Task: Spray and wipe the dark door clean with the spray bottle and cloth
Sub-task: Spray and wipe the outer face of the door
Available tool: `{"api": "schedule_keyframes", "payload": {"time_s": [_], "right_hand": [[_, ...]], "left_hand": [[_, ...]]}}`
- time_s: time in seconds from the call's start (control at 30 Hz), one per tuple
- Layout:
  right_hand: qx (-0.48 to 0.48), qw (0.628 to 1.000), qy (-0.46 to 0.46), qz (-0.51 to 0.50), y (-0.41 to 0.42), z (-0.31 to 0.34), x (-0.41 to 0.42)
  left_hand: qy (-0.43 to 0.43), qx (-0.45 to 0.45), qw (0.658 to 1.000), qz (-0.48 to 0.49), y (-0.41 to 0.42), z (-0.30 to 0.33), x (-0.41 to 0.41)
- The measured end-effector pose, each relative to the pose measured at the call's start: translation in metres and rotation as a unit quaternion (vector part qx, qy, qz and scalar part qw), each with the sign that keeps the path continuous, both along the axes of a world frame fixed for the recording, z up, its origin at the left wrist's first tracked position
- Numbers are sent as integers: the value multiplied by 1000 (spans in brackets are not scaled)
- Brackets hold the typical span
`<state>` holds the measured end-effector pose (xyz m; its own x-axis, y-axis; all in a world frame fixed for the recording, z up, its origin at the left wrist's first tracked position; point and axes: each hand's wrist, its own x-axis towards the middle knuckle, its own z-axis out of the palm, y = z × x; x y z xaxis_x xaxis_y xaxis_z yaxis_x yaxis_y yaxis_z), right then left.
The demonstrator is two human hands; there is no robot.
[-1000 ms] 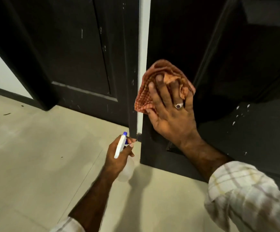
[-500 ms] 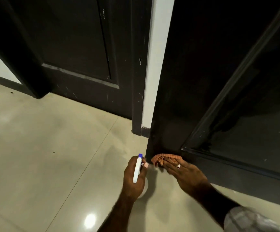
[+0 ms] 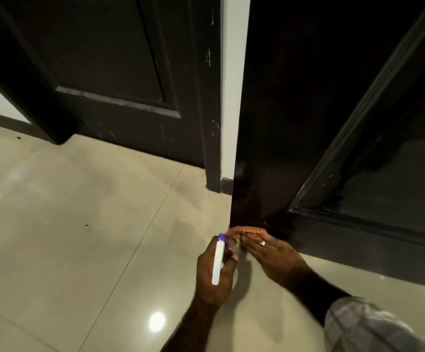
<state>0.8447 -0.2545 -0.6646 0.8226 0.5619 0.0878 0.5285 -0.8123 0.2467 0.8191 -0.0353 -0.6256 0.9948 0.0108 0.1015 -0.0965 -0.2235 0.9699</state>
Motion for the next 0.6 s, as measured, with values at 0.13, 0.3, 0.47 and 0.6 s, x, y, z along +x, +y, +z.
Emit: {"api": "schedule_keyframes", "payload": {"time_s": [0.13,0.3,0.47,0.6], "right_hand": [[33,999,32,8,-7,11,-5],[86,989,-99,63,9,81,17],[58,992,-106,31,24,81,27],[27,999,13,20,-1,20,0]], "left_hand": [[21,-27,999,-5,-3,2,0],[25,-44,999,-15,-13,7,-1],[0,-52,999,-11,-13,6,1],[31,-58,998,-1,-13,-1,-7]]}}
